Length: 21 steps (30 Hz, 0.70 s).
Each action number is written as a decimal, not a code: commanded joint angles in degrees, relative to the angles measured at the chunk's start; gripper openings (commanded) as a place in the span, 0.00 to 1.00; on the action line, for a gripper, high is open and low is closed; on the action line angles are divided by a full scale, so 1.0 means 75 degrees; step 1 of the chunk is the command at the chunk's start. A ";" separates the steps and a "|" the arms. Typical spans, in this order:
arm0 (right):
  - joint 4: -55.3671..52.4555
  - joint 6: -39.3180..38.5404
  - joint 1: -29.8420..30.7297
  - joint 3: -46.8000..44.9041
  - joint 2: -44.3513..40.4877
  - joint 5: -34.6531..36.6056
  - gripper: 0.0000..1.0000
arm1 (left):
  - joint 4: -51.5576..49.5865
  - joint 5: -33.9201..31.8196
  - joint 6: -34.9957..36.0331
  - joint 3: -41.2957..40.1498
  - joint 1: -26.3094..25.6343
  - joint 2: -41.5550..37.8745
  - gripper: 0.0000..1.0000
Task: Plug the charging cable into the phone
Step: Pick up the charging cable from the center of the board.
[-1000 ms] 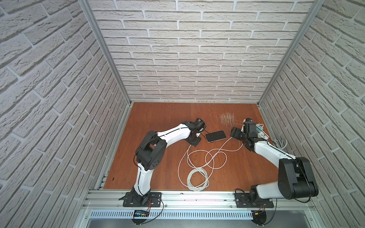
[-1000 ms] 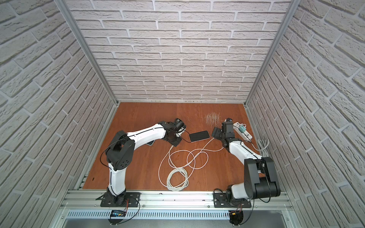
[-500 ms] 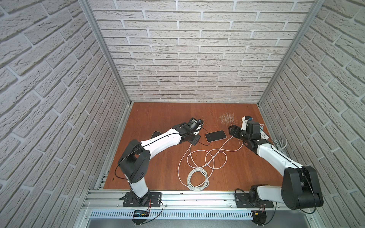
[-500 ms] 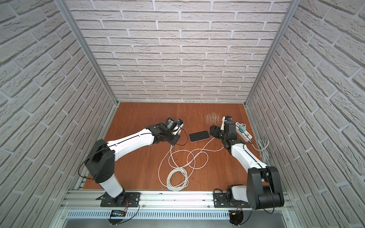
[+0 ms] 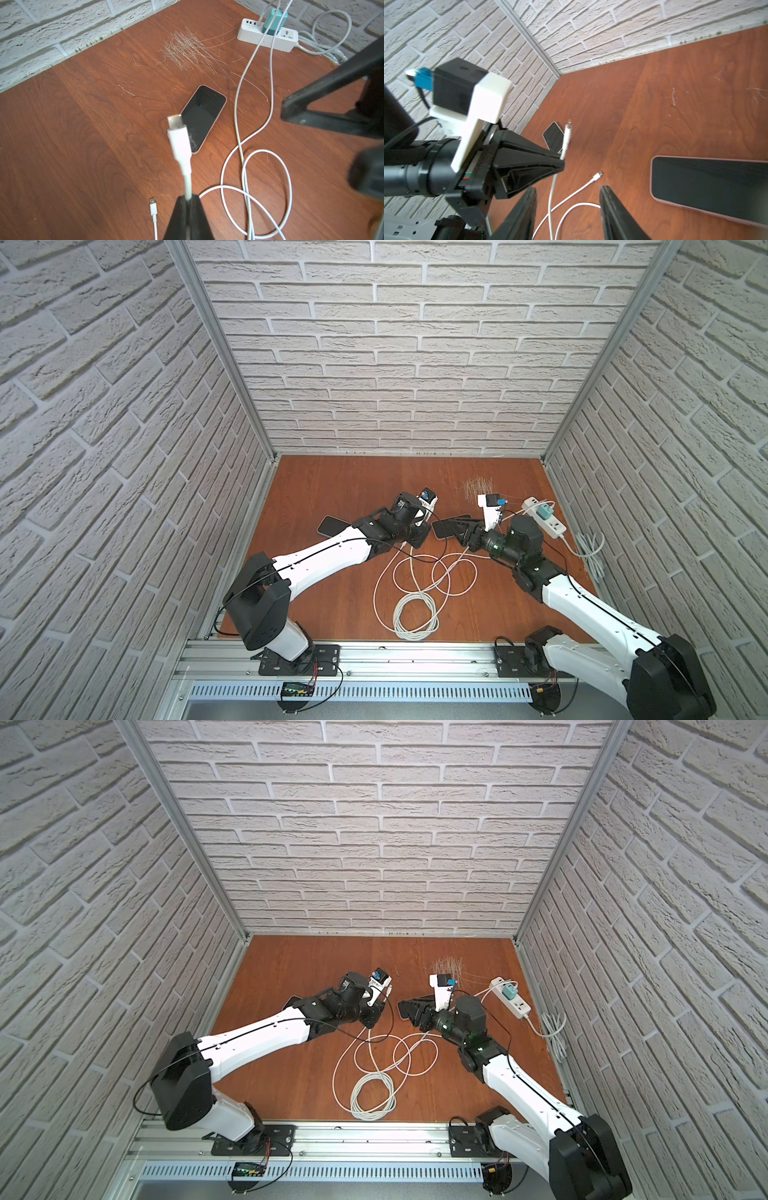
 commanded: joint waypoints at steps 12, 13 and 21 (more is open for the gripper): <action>0.1104 -0.0042 0.0640 0.0547 0.1119 -0.0014 0.51 | 0.0733 0.0660 0.0000 -0.0247 -0.0033 -0.0432 0.00; 0.1102 -0.0046 0.0655 0.0590 0.1165 0.0024 0.51 | 0.0732 0.0666 -0.0002 -0.0246 -0.0034 -0.0429 0.00; 0.1222 0.0169 0.0704 0.0852 0.1562 0.0214 0.39 | 0.0732 0.0693 -0.0023 -0.0204 -0.0032 -0.0370 0.00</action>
